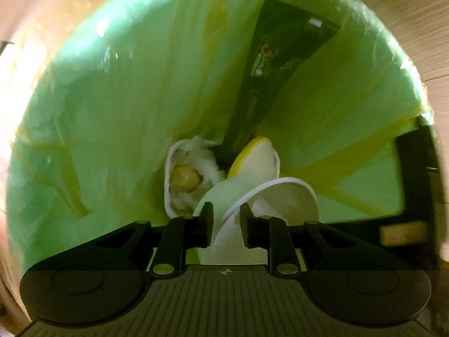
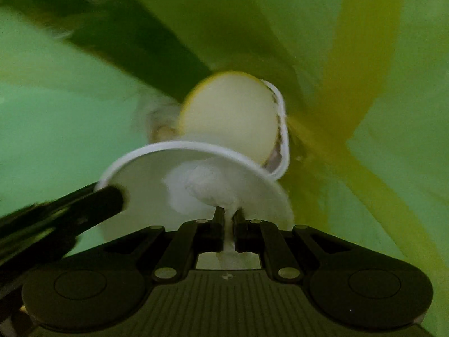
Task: Collect trash
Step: 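Open both grippers to drop the bowl and tissue into the bin, then raise both tools from the bin back over the counter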
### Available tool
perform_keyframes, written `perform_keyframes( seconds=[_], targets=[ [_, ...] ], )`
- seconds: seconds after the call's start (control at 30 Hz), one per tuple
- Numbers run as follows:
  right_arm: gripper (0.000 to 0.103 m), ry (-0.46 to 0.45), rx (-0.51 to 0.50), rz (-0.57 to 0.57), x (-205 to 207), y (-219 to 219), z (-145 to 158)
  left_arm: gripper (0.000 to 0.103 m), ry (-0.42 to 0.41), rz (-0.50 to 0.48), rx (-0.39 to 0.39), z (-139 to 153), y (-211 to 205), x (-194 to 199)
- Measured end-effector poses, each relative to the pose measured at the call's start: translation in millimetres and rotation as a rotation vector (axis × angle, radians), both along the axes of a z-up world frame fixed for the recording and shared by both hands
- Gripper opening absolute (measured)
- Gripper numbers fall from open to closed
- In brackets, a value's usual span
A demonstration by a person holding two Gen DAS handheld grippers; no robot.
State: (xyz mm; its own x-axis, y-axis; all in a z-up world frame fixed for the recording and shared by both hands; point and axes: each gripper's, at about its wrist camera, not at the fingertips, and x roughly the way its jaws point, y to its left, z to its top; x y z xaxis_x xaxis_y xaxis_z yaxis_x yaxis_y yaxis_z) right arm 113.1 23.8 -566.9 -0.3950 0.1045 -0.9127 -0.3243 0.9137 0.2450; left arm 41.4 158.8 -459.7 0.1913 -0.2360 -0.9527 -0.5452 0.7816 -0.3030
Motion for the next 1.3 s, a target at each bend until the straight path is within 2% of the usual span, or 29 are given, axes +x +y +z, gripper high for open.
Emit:
perform_keyframes(
  seconds=[0.07,0.13,0.3,0.37,0.47,0.53,0.6,0.7,0.87,0.97,1.13,1.3],
  targets=[
    [0.007,0.053,-0.045,-0.041,1,-6,-12,0.023,-0.011,-0.003,-0.004,2,1,1],
    [0.007,0.070,-0.043,-0.046,0,-4,-14,0.023,-0.020,-0.008,0.002,5,2,2],
    [0.007,0.031,0.086,-0.092,7,-3,2,0.023,-0.038,-0.021,0.009,11,1,7],
    [0.007,0.006,0.083,-0.065,8,0,6,0.023,-0.043,-0.024,0.016,14,1,9],
    [0.008,0.018,0.064,-0.042,9,2,6,0.023,-0.037,-0.032,0.026,13,3,10],
    [0.013,0.029,0.066,-0.042,11,1,6,0.023,-0.028,-0.033,0.024,12,3,8],
    [0.030,0.025,0.084,-0.048,14,-1,13,0.023,-0.017,-0.035,0.025,9,3,7],
    [0.043,0.000,0.112,-0.049,12,-2,29,0.023,-0.010,-0.037,0.023,7,2,8],
    [0.046,-0.034,0.117,-0.048,17,-7,52,0.023,-0.014,-0.032,0.030,11,1,12],
    [0.046,-0.095,0.133,-0.012,16,-12,58,0.023,-0.036,0.002,0.031,21,3,10],
    [0.046,-0.271,0.151,0.144,0,-16,116,0.023,-0.079,0.053,0.032,52,11,5],
    [0.046,-0.430,0.177,0.267,-17,-19,192,0.023,-0.116,0.092,0.041,110,22,-2]
  ],
)
